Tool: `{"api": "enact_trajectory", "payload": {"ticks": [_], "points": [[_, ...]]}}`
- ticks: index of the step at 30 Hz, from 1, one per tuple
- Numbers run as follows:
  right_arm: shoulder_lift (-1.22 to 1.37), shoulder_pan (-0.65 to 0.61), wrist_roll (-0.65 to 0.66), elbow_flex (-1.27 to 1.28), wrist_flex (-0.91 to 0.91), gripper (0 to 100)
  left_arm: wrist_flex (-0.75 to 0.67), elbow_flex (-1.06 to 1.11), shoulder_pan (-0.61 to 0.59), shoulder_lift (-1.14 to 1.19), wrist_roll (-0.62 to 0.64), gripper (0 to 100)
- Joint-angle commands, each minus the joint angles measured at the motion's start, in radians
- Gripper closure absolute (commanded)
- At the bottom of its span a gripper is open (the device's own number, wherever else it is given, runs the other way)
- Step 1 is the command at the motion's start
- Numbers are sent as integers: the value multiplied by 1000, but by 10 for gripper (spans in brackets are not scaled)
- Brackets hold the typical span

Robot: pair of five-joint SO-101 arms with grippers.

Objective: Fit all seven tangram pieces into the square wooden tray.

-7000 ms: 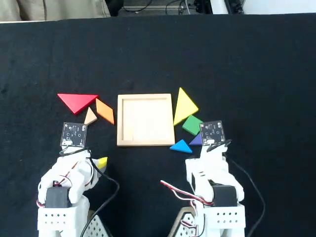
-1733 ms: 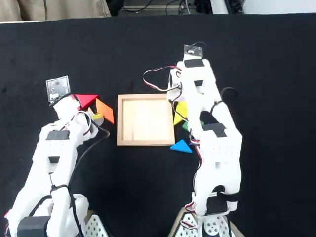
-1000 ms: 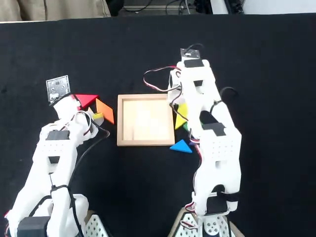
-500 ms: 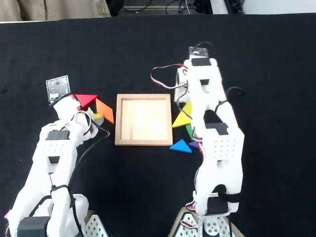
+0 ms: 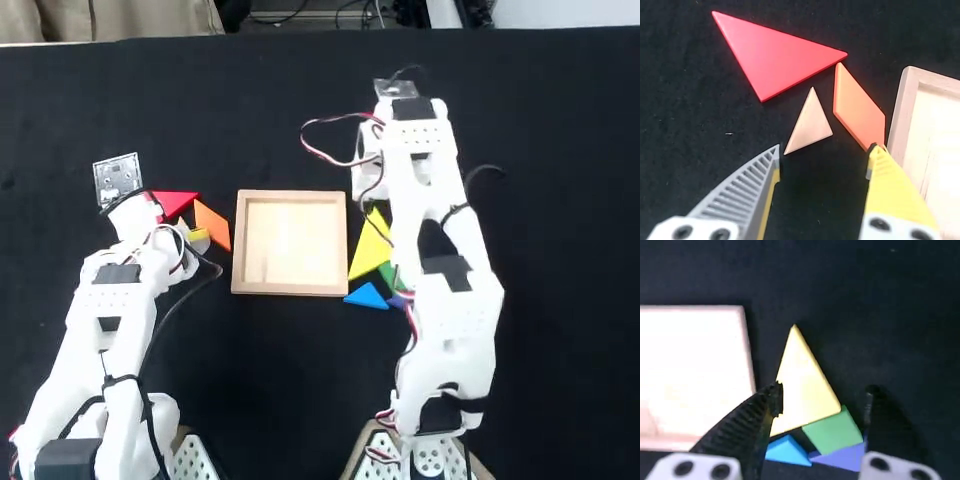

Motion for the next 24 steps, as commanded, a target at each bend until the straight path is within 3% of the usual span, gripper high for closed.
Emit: {"api": "enact_trajectory", "payload": {"ticks": [1,6,15,24], "points": [[-90,0,35,54,-8,723,-15,-10,4,-29,2,722],[-120,-51,44,199,-46,727,-15,-8,4,-29,2,722],[-185,-60,44,438,-298,726,-14,-8,4,-29,2,722],[-199,-55,35,493,-316,725,-14,-8,2,-29,2,722]]}}
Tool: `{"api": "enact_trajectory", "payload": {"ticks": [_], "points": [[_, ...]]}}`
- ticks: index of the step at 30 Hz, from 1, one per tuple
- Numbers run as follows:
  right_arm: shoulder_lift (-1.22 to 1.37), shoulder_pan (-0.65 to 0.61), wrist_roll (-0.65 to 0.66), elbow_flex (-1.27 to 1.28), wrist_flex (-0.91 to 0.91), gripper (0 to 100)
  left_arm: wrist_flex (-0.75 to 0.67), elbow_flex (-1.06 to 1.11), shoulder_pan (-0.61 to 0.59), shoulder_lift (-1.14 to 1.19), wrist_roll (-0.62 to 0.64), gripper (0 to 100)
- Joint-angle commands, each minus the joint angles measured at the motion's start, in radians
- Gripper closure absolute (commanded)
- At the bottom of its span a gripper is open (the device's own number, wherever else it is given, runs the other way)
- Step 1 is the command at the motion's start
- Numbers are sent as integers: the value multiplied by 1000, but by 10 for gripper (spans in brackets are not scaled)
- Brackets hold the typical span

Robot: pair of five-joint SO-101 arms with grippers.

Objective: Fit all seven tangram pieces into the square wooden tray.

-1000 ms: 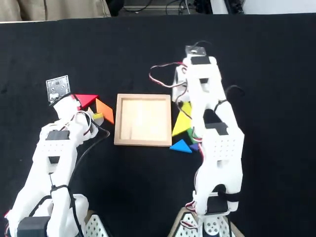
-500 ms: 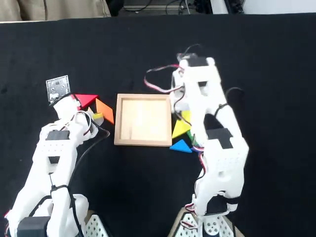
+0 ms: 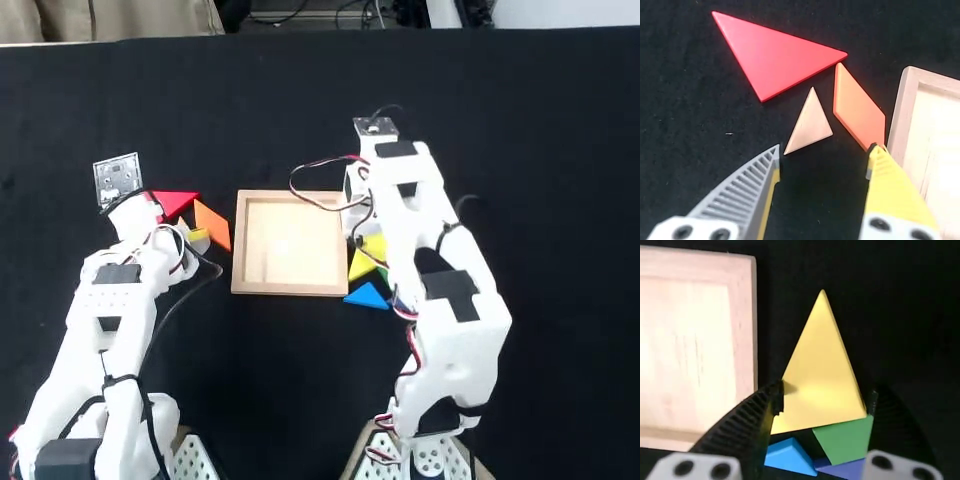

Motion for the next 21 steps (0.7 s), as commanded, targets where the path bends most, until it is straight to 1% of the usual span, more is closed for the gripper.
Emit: {"api": "enact_trajectory", "payload": {"ticks": [1,6,12,18,21], "points": [[-61,-11,-3,10,-8,725,-14,-8,2,-29,2,722],[-142,-11,0,41,15,725,-14,-10,2,-29,2,722],[-245,-11,-2,153,2,725,-14,-10,2,-29,2,722],[-228,-9,5,220,-161,725,-9,-8,2,-29,2,722],[-183,5,5,202,-176,725,-8,-8,2,-29,2,722]]}}
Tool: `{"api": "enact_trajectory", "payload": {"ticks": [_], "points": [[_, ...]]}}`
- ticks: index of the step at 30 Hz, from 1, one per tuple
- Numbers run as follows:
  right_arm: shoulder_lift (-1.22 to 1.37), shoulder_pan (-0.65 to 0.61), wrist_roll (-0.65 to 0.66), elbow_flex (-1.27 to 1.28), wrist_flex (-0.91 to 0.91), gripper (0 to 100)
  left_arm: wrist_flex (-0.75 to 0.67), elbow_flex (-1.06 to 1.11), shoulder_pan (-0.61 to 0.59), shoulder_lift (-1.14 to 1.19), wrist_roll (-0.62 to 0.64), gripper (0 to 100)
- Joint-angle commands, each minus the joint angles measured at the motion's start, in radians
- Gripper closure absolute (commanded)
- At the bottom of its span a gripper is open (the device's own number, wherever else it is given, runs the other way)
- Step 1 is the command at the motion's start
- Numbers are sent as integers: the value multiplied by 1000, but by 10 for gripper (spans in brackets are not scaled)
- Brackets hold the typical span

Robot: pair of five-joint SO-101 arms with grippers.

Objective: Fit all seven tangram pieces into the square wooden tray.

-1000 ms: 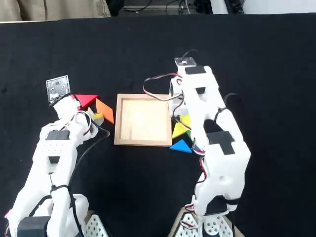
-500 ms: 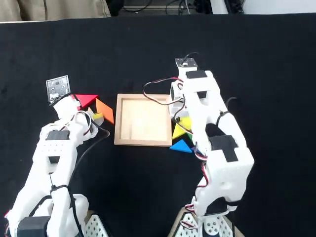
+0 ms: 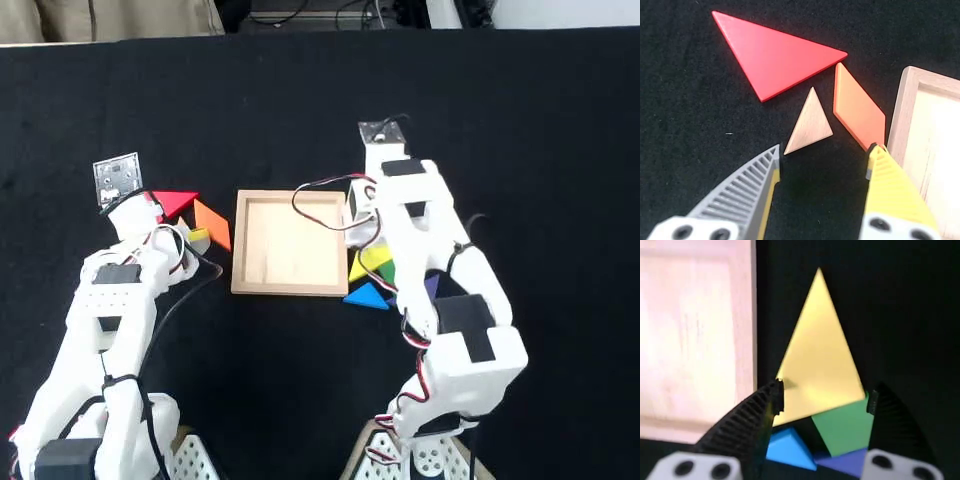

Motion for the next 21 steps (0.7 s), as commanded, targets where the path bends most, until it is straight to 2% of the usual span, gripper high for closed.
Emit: {"api": "enact_trajectory", "payload": {"ticks": [1,18,21], "points": [[22,11,5,-33,-26,725,-8,-8,2,-29,2,722],[229,20,5,-222,110,733,-8,-8,5,-29,2,722],[232,20,5,-234,114,811,-8,-8,7,-29,2,722]]}}
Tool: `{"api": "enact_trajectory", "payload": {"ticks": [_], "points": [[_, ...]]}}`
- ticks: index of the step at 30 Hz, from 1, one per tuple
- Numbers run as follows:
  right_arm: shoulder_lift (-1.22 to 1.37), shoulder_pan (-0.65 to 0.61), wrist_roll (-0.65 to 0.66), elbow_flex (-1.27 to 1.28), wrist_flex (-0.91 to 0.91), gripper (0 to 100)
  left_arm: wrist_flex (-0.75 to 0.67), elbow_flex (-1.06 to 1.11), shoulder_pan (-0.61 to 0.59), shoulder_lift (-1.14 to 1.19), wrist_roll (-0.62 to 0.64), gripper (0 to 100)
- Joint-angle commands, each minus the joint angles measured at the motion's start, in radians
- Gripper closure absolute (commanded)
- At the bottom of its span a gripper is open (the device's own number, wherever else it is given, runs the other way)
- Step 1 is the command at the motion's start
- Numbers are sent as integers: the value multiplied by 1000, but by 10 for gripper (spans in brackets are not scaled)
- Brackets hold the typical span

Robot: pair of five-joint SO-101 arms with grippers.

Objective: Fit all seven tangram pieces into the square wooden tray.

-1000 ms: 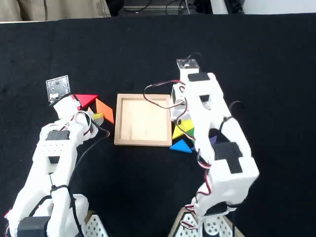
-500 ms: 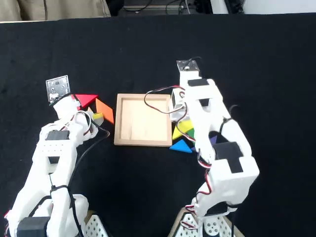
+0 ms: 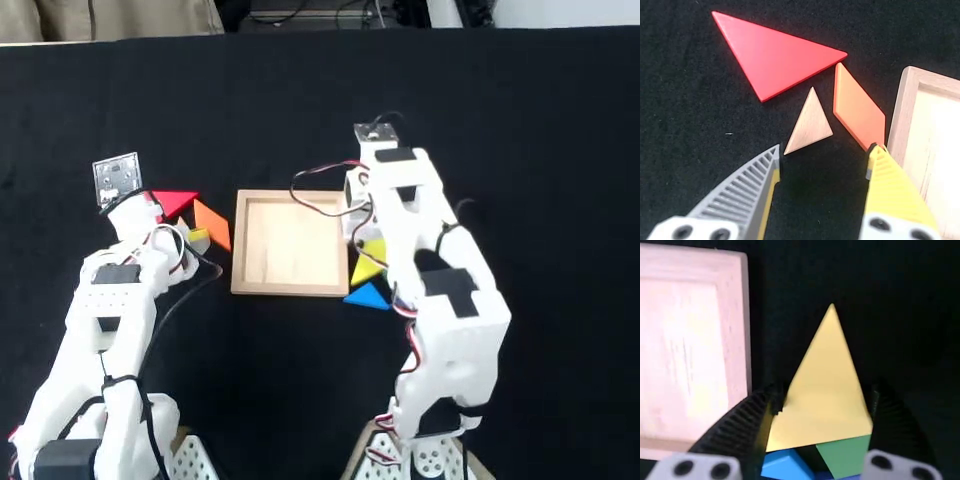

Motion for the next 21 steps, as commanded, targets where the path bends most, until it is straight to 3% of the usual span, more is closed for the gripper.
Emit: {"api": "enact_trajectory", "payload": {"ticks": [1,4,17,21], "points": [[5,15,5,-35,12,854,-8,-8,7,-29,2,722],[5,17,5,-35,8,955,-8,-8,7,-29,2,722],[-2,38,17,-162,14,938,-11,-7,12,-29,2,722],[-82,44,101,-173,170,936,-14,-7,7,-29,2,722]]}}
